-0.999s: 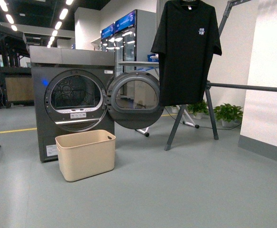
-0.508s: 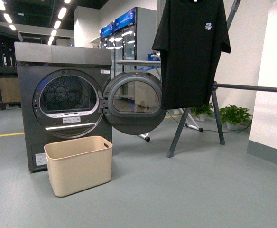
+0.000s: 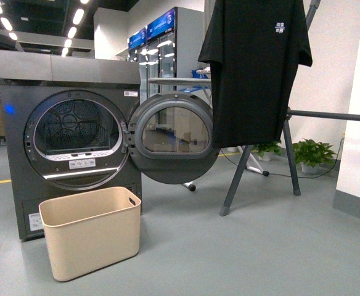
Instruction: Move hamper under clothes hanger
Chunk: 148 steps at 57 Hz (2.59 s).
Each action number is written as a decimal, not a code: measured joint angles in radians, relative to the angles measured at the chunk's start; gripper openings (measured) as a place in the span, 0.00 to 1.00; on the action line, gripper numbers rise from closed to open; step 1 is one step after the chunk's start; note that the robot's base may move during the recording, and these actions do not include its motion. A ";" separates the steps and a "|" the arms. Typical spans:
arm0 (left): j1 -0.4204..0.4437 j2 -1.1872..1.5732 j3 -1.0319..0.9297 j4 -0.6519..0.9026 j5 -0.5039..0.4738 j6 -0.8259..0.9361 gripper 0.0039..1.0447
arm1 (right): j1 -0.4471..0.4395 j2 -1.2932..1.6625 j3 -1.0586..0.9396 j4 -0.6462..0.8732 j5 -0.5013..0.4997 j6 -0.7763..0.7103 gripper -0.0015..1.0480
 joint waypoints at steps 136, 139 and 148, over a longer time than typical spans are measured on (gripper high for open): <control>0.000 -0.002 0.000 0.000 -0.002 0.000 0.94 | 0.000 0.000 0.000 0.000 -0.002 0.000 0.92; 0.000 0.000 0.000 0.000 -0.002 0.000 0.94 | 0.000 0.000 0.000 0.000 -0.003 -0.001 0.92; 0.000 0.002 0.000 0.000 -0.002 0.000 0.94 | 0.000 0.000 0.000 0.000 -0.003 0.000 0.92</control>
